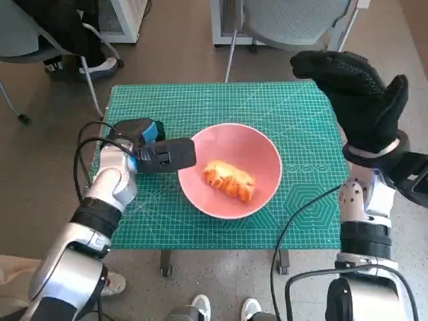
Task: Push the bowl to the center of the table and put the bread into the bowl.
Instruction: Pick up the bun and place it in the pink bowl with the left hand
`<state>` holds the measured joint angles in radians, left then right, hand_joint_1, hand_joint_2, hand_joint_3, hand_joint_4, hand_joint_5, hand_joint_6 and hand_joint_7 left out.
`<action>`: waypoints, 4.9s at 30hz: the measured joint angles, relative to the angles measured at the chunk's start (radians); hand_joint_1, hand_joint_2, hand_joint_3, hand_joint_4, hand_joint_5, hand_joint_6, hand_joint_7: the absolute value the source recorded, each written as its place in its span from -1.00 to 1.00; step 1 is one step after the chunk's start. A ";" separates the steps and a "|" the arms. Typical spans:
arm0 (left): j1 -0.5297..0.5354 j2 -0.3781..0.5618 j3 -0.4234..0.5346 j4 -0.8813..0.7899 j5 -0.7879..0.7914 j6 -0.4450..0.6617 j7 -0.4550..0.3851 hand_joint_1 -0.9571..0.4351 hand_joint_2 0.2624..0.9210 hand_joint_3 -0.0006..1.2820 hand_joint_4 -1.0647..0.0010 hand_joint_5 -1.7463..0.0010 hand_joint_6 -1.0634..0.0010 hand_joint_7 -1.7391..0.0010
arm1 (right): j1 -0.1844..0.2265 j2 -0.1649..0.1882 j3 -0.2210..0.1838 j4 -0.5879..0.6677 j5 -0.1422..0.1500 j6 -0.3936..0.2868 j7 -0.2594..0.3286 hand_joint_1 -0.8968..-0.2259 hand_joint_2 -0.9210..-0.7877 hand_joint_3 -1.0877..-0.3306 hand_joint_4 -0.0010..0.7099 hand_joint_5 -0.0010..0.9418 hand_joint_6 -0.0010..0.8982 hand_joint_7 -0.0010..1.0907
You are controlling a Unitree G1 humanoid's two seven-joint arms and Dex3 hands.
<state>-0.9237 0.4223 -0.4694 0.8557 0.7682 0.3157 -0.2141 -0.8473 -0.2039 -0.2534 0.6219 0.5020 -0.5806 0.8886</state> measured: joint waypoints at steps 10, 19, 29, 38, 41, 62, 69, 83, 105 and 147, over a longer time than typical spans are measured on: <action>0.020 0.003 0.012 -0.021 -0.022 0.015 -0.013 0.38 0.60 -0.49 -0.20 -0.58 -0.24 -0.17 | 0.000 0.000 0.000 0.005 0.002 0.004 0.002 -0.37 -1.00 -0.19 -0.03 -1.00 -0.10 -0.99; 0.026 0.010 0.012 -0.044 -0.026 0.026 -0.024 0.38 0.62 -0.52 -0.23 -0.56 -0.25 -0.18 | 0.000 0.000 0.000 0.007 0.003 0.008 0.005 -0.38 -1.00 -0.18 -0.04 -1.00 -0.11 -1.00; 0.060 0.057 0.020 -0.209 -0.024 0.076 -0.078 0.38 0.67 -0.53 -0.18 -0.61 -0.21 -0.17 | 0.000 0.000 0.000 0.008 0.003 0.011 0.007 -0.39 -1.00 -0.18 -0.05 -1.00 -0.11 -1.00; 0.136 0.124 0.077 -0.529 -0.020 0.162 -0.164 0.38 0.89 -0.78 -0.25 -0.45 -0.19 -0.26 | -0.001 -0.001 0.000 0.007 0.004 0.015 0.008 -0.39 -1.00 -0.17 -0.04 -1.00 -0.11 -1.00; 0.165 0.145 0.099 -0.646 -0.016 0.192 -0.193 0.38 0.95 -0.84 -0.29 -0.39 -0.18 -0.30 | -0.001 -0.001 0.000 0.007 0.004 0.015 0.008 -0.39 -1.00 -0.17 -0.04 -1.00 -0.11 -1.00; 0.320 0.193 0.254 -1.200 0.016 0.145 -0.236 0.38 0.93 -0.95 -0.48 -0.32 -0.36 -0.12 | -0.001 0.004 0.000 0.009 0.004 0.016 0.010 -0.38 -1.00 -0.17 -0.01 -0.99 -0.10 -0.99; 0.334 0.191 0.278 -1.254 0.010 0.078 -0.230 0.38 0.91 -0.96 -0.52 -0.30 -0.41 -0.08 | -0.001 0.005 -0.001 0.010 0.005 0.016 0.012 -0.37 -1.00 -0.17 -0.01 -0.99 -0.10 -0.99; 0.318 0.131 0.271 -1.199 0.004 -0.037 -0.170 0.38 0.92 -0.97 -0.53 -0.23 -0.37 -0.17 | -0.001 0.006 -0.004 0.007 0.005 0.015 0.012 -0.37 -1.00 -0.18 -0.02 -1.00 -0.10 -0.99; 0.279 -0.064 0.117 -1.103 0.090 -0.055 -0.156 0.38 0.99 -0.93 -0.36 -0.43 -0.26 -0.16 | 0.008 0.008 -0.002 -0.016 0.002 -0.003 0.002 -0.37 -1.00 -0.20 -0.04 -1.00 -0.11 -1.00; 0.231 -0.144 -0.016 -0.771 0.104 -0.124 -0.186 0.38 0.91 -0.79 0.10 -0.24 0.07 -0.08 | 0.039 0.007 0.016 -0.048 -0.003 -0.005 -0.041 -0.41 -1.00 -0.21 -0.03 -0.99 -0.11 -1.00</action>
<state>-0.6927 0.2786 -0.4850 0.0848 0.8720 0.1919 -0.3998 -0.8082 -0.1970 -0.2379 0.5742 0.4995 -0.5855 0.8477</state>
